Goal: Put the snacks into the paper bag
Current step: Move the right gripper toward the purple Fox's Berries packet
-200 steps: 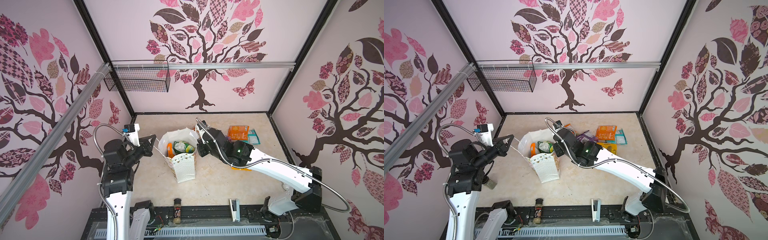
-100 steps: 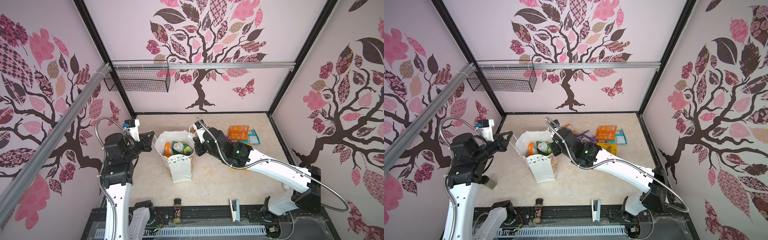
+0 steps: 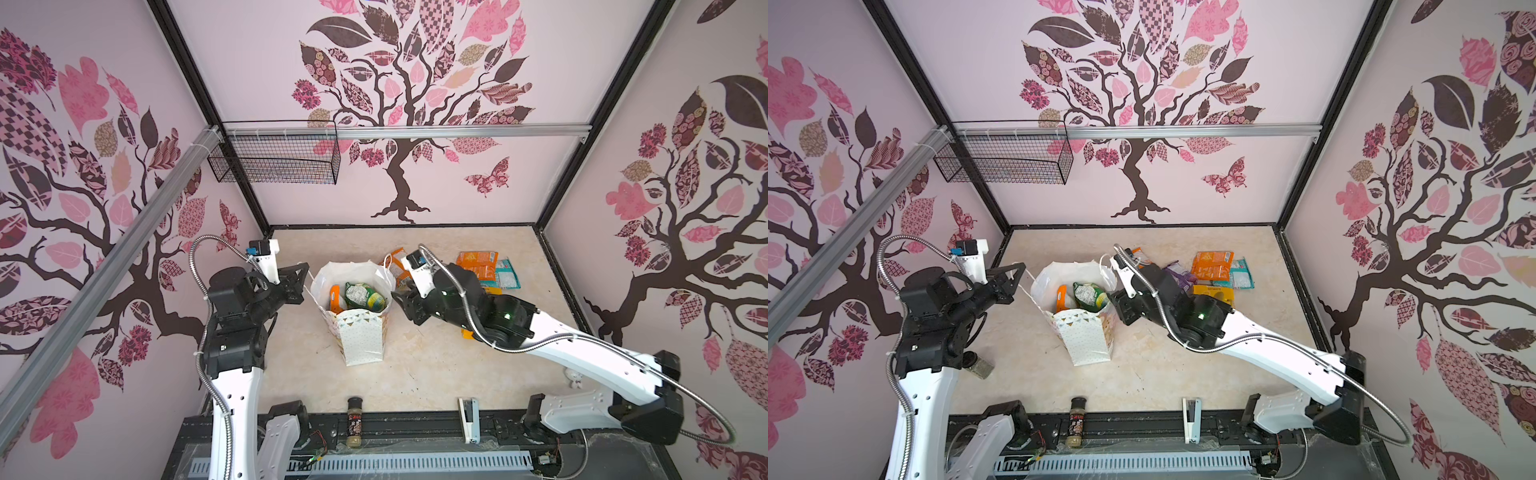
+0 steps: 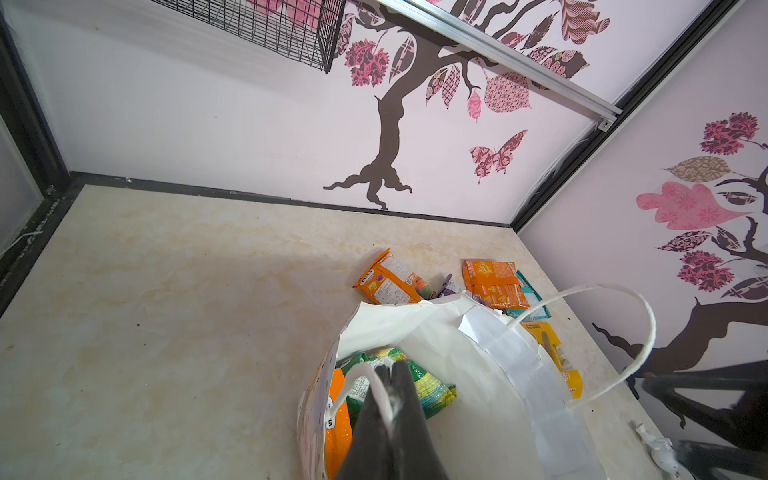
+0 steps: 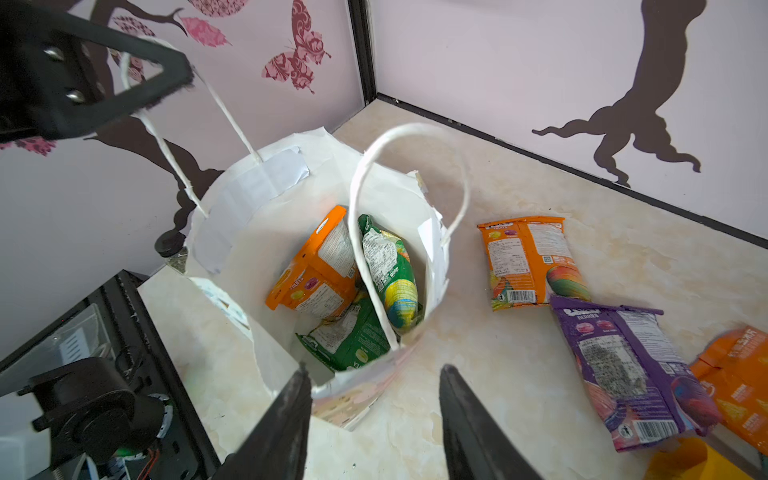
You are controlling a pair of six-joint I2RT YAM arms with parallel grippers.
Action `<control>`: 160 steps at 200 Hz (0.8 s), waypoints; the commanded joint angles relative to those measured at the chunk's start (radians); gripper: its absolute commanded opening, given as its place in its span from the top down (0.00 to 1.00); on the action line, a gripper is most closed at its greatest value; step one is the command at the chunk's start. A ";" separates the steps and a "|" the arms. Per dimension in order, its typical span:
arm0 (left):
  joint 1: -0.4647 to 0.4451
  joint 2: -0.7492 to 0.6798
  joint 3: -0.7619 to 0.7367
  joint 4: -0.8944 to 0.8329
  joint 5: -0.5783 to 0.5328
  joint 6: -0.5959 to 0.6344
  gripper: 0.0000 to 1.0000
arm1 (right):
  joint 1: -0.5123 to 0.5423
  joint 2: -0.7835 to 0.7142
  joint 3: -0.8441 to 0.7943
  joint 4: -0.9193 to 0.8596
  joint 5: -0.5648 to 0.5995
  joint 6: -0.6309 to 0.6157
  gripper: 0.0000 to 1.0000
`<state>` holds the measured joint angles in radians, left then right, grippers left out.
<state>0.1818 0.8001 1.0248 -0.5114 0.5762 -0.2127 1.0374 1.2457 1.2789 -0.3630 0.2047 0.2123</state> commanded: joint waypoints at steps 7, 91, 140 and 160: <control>0.005 -0.004 -0.015 0.034 -0.001 -0.003 1.00 | -0.012 -0.121 -0.069 -0.029 0.096 0.045 0.45; 0.004 0.009 -0.023 0.047 0.021 -0.021 1.00 | -0.261 -0.029 -0.134 -0.086 0.198 -0.070 0.39; 0.004 0.001 -0.034 0.072 0.036 -0.046 1.00 | -0.351 0.194 -0.143 0.097 0.126 -0.186 0.37; 0.005 0.000 -0.035 0.070 0.037 -0.041 1.00 | -0.351 0.296 -0.095 0.124 0.130 -0.235 0.34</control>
<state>0.1818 0.8078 1.0149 -0.4881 0.5964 -0.2508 0.6796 1.4425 1.1355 -0.3153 0.3462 0.0692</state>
